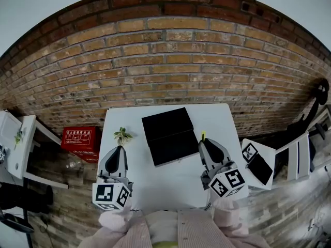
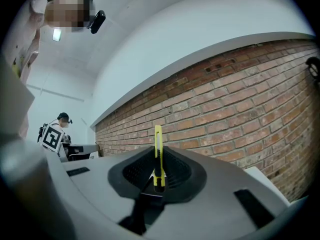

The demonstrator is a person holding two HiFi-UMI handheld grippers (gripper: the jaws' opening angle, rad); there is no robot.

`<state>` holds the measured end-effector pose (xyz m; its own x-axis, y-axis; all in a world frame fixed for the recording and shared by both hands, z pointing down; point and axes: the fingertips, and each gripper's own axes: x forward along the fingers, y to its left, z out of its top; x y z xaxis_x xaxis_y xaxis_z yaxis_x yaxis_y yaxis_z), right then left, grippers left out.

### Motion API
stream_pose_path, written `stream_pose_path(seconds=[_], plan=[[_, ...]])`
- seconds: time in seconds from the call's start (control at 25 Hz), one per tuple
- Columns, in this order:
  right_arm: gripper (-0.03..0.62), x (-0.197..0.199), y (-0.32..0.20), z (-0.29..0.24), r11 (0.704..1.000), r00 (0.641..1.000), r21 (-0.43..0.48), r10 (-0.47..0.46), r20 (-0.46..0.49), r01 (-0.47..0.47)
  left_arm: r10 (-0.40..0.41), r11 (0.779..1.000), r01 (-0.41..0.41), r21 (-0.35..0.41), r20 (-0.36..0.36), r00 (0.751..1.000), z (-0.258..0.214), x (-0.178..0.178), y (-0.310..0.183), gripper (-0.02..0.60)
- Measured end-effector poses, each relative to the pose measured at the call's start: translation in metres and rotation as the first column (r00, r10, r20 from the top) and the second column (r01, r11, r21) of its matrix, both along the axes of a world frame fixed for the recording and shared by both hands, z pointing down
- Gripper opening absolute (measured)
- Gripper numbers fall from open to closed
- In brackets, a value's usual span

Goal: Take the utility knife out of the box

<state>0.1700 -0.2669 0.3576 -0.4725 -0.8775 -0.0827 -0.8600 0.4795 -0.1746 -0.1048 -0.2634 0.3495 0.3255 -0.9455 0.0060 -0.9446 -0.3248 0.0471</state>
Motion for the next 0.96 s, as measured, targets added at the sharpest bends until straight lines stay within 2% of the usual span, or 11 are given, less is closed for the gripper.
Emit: stream_pose_path(seconds=[0.96], plan=[[0.052,-0.009,-0.001,0.008,1.000,0.999,-0.010,-0.023,-0.046,0.022,0.011,0.999,-0.010,-0.049,0.007,1.000,0.019,0.002,-0.003,-0.008]])
